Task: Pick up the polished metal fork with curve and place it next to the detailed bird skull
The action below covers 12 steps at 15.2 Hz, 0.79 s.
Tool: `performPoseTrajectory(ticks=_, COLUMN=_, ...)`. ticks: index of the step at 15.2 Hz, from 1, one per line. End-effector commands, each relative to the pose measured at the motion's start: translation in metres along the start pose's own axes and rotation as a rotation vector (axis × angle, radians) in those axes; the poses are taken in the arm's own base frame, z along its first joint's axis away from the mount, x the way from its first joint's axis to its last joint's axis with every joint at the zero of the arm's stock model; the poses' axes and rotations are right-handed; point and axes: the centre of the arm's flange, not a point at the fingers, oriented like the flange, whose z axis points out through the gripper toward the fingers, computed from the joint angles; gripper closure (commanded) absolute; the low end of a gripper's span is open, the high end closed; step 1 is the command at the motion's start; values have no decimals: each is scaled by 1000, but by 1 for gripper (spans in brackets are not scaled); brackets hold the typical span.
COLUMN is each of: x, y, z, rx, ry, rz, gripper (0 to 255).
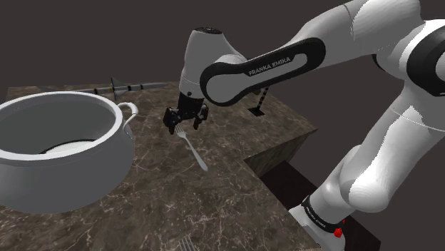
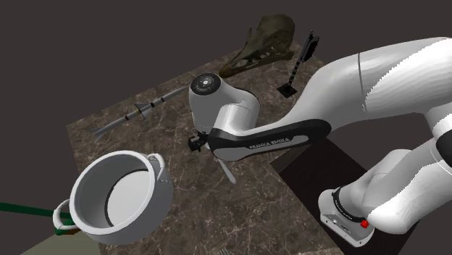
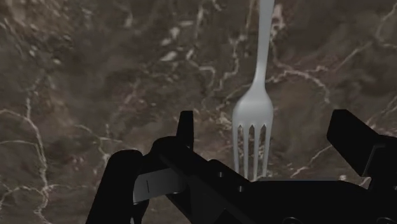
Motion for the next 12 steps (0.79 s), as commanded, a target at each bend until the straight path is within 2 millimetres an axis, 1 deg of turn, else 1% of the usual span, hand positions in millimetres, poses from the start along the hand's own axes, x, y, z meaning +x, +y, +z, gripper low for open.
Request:
performPoseTrajectory(ticks=1, x=-1, y=0, z=11, rx=0, ry=0, rz=0, gripper=0)
performPoseTrajectory(ticks=3, x=-1, y=0, z=20, rx=0, ry=0, rz=0, gripper=0)
performPoseTrajectory(ticks=11, x=-1, y=0, z=20, rx=0, ry=0, rz=0, gripper=0)
performPoseTrajectory(ticks=12, x=-1, y=0, z=20, rx=0, ry=0, rz=0, gripper=255)
